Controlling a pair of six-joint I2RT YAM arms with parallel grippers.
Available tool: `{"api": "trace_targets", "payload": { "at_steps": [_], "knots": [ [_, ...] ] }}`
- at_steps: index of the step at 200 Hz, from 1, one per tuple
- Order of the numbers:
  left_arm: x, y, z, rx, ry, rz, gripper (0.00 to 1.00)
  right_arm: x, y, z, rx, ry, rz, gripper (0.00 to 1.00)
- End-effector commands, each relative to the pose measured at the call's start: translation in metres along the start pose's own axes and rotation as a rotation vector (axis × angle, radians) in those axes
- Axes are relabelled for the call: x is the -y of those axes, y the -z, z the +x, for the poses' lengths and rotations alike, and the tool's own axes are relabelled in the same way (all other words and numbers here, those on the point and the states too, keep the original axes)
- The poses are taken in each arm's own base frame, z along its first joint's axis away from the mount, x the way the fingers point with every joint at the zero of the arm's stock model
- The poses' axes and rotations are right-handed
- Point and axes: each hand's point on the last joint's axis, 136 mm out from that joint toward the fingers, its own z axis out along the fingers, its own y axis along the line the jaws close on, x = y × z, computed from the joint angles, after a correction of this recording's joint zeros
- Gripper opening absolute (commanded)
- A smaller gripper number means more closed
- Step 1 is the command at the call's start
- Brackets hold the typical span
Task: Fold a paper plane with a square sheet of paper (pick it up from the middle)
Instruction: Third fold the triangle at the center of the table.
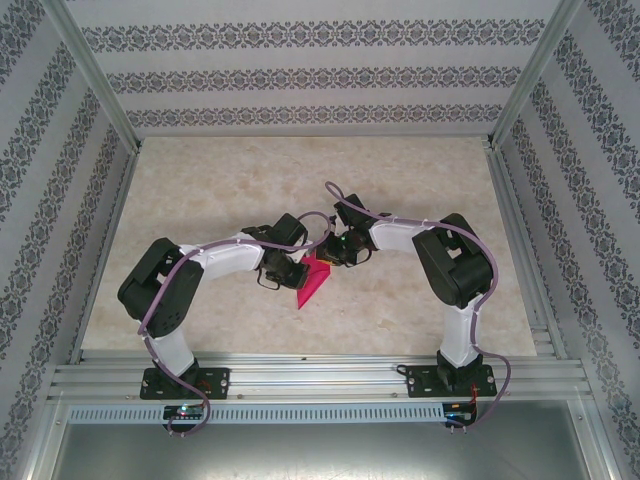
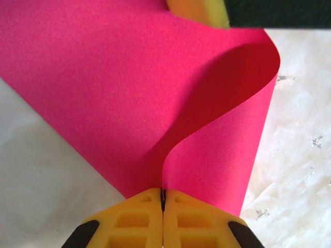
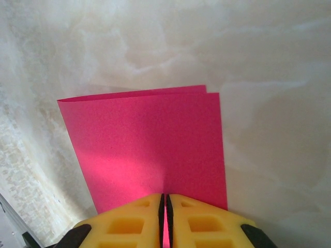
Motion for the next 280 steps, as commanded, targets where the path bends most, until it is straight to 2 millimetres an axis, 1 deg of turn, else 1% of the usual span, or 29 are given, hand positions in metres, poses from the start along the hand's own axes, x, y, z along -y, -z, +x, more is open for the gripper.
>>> {"api": "trace_targets", "payload": {
  "at_steps": [1,39,66,95,124,146,176,201,225,246,280],
  "knots": [
    [-0.008,0.001,-0.006,0.038,0.036,-0.019,0.08,0.017,-0.007,0.013,-0.021,-0.028,0.064,0.13],
    [-0.007,-0.004,-0.006,0.027,0.024,-0.009,0.09,0.016,-0.008,0.013,-0.024,-0.027,0.061,0.13],
    [-0.011,-0.004,-0.004,0.013,0.029,-0.031,0.09,0.017,-0.008,0.014,-0.023,-0.031,0.062,0.13],
    [-0.012,0.001,-0.002,0.028,0.037,-0.034,0.08,0.019,-0.008,0.014,-0.022,-0.033,0.068,0.13],
    [-0.006,0.009,-0.003,0.057,0.042,-0.011,0.1,0.021,-0.009,0.015,-0.023,-0.037,0.072,0.13],
    [-0.007,0.006,-0.003,0.048,0.04,-0.014,0.1,0.02,-0.009,0.015,-0.024,-0.036,0.069,0.13],
    [-0.003,0.008,-0.01,0.065,0.028,0.0,0.1,0.02,-0.009,0.016,-0.027,-0.032,0.07,0.13],
    [-0.003,0.005,-0.014,0.064,0.017,0.004,0.1,0.02,-0.01,0.016,-0.026,-0.035,0.069,0.13],
    [-0.005,0.0,-0.011,0.044,0.017,-0.002,0.11,0.021,-0.012,0.018,-0.029,-0.039,0.07,0.13],
    [-0.002,0.0,-0.011,0.057,0.016,0.018,0.12,0.021,-0.013,0.019,-0.03,-0.039,0.07,0.13],
    [-0.008,-0.004,-0.004,0.032,0.023,-0.01,0.11,0.023,-0.015,0.02,-0.036,-0.044,0.075,0.14]
  ]
}}
